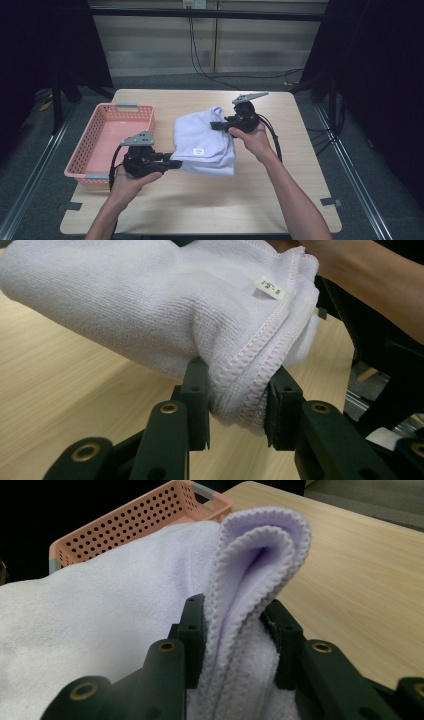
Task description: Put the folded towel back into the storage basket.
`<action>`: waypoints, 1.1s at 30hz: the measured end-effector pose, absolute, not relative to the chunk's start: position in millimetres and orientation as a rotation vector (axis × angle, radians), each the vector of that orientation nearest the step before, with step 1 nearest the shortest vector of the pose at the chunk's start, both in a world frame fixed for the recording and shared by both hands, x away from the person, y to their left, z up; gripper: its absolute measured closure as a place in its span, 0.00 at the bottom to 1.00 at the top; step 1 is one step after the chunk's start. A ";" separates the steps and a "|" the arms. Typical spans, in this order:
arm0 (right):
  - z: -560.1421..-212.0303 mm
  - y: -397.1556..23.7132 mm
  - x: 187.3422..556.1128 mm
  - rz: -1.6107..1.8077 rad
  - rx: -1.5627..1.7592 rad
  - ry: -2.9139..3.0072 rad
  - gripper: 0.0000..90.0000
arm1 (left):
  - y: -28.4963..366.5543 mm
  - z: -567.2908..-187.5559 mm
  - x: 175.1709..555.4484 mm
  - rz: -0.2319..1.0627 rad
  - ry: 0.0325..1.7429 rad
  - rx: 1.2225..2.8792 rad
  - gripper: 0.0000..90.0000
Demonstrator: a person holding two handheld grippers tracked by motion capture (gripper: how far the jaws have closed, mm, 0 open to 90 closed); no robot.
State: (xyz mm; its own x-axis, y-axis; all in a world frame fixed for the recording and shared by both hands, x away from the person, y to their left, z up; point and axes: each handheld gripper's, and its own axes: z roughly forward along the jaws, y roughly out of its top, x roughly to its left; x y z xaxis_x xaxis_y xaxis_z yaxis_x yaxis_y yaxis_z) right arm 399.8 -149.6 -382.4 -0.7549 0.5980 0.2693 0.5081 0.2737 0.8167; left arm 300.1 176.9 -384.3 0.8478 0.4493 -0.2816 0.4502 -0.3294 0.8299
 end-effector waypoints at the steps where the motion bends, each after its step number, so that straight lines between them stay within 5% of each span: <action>1: -381.4 -146.6 401.4 1.508 1.052 2.437 0.74 | 179.7 -384.4 301.0 -0.009 0.670 1.956 0.75; 33: -349.2 -23.5 448.5 1.551 0.967 2.509 0.74 | 299.0 -372.2 308.4 0.129 0.848 1.819 0.76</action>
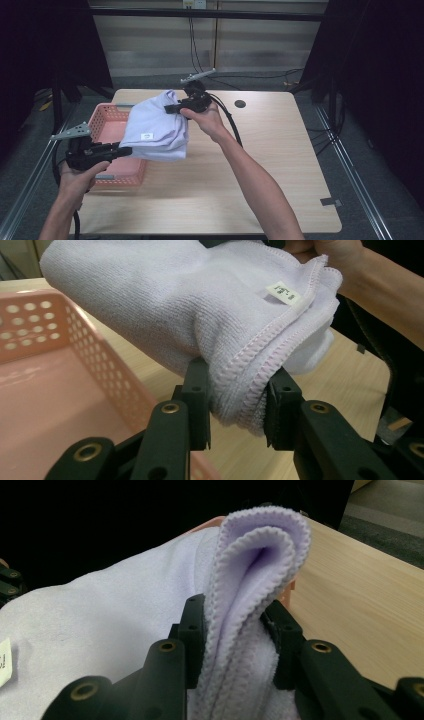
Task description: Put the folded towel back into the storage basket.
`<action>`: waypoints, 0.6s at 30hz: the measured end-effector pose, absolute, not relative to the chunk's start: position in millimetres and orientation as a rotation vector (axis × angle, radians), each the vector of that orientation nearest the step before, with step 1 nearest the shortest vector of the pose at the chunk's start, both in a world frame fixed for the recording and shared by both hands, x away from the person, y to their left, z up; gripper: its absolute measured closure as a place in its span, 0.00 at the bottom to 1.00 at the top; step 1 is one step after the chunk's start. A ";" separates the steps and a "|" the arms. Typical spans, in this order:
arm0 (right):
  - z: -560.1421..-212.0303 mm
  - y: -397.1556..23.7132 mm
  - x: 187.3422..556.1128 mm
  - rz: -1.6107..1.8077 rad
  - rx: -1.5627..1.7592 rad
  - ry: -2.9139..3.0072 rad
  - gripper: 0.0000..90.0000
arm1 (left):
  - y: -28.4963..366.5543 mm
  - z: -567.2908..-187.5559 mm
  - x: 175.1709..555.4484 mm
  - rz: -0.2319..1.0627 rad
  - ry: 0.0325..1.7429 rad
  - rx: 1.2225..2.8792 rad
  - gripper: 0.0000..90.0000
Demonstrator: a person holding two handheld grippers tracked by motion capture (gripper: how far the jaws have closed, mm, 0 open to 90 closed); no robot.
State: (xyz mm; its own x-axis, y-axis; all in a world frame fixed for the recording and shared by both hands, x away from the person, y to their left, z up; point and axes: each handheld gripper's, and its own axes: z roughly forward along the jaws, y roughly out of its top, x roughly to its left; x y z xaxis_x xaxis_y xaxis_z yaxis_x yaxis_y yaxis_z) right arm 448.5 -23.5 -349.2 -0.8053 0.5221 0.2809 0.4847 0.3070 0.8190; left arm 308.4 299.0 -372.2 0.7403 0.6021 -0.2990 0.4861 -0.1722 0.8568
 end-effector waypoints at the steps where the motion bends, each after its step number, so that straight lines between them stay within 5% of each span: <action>1: -349.2 -19.9 448.8 1.552 0.965 2.509 0.74 | 303.3 -373.2 308.0 0.128 0.852 1.815 0.76; 18: -351.0 49.1 454.8 1.523 0.961 2.534 0.74 | 362.7 -374.5 302.5 0.173 0.988 1.786 0.76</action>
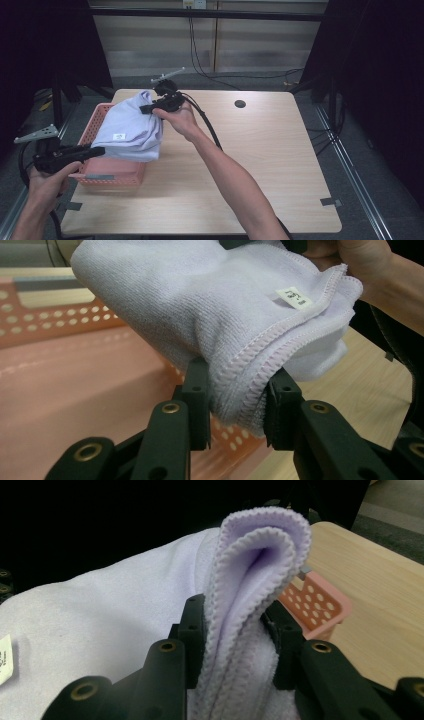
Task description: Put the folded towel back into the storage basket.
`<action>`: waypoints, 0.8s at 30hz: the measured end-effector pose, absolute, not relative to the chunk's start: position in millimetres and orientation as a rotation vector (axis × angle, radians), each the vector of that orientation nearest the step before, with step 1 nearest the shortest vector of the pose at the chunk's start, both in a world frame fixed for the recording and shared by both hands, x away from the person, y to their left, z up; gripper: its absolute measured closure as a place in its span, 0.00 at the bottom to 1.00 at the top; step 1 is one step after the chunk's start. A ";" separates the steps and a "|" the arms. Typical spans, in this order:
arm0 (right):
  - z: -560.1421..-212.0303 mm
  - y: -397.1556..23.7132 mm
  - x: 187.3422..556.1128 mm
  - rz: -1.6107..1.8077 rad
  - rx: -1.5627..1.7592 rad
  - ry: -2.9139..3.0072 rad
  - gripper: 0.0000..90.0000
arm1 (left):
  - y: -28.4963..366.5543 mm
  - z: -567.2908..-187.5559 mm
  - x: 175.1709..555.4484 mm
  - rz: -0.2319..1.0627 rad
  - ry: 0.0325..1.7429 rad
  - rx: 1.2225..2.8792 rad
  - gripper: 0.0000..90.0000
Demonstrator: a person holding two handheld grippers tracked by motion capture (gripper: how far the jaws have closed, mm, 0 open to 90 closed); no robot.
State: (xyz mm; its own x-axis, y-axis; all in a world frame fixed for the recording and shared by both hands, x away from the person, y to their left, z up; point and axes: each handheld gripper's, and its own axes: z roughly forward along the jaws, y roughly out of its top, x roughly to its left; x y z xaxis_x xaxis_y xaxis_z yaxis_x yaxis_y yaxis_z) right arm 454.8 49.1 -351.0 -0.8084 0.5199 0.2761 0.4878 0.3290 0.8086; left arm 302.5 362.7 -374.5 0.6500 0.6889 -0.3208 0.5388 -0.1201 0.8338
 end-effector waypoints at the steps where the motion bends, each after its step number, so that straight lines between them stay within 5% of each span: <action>1: -352.7 53.0 455.4 1.525 0.963 2.538 0.74 | 366.5 -375.6 301.9 0.177 0.998 1.776 0.76; 24: -384.2 116.1 460.6 1.454 1.081 2.537 0.74 | 413.9 -395.5 306.2 0.233 1.148 1.772 0.77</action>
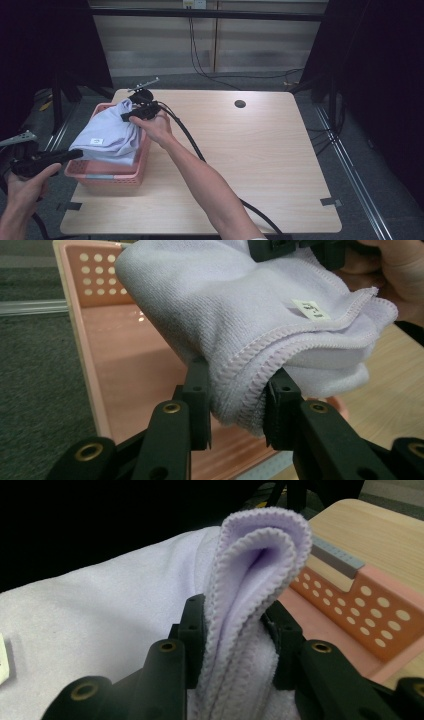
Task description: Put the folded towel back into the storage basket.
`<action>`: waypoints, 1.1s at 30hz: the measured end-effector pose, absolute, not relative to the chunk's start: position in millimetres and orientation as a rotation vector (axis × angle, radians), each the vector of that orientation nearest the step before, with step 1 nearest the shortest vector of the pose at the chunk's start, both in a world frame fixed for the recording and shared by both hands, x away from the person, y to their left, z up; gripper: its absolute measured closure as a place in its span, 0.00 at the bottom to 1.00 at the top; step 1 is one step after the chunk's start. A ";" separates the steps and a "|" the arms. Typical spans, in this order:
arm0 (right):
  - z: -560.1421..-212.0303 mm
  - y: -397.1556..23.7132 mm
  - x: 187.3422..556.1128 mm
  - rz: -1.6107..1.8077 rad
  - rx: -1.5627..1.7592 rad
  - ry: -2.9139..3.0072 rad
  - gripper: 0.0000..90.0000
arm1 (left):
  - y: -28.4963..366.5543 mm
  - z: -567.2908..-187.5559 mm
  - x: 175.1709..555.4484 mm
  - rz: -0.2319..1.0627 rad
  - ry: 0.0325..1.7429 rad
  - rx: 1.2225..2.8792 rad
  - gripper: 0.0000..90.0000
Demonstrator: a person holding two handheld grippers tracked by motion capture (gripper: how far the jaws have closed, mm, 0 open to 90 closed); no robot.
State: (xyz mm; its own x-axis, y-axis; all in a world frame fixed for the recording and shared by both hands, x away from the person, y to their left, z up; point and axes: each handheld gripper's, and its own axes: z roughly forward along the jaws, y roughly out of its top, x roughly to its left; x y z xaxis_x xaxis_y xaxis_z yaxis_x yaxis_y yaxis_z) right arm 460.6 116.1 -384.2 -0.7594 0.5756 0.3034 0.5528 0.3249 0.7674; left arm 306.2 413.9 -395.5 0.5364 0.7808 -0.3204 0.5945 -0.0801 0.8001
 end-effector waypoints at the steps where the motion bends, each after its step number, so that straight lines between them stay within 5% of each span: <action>1: -386.6 117.0 461.6 1.453 1.087 2.533 0.74 | 414.0 -397.5 306.1 0.235 1.153 1.776 0.77; 14: -427.5 123.6 469.3 1.424 1.132 2.547 0.73 | 407.6 -420.3 314.4 0.237 1.225 1.855 0.75; 17: -432.9 127.2 469.9 1.393 1.128 2.541 0.65 | 408.1 -422.6 315.3 0.238 1.236 1.862 0.74; 20: -436.6 126.4 473.9 1.367 1.146 2.546 0.45 | 406.4 -422.7 315.3 0.256 1.246 1.882 0.63; 25: -429.0 117.6 481.0 1.355 1.115 2.571 0.35 | 399.9 -416.5 313.7 0.261 1.225 1.876 0.41; 33: -415.1 95.6 470.5 1.430 1.012 2.586 0.33 | 371.7 -403.9 315.0 0.274 1.194 1.874 0.39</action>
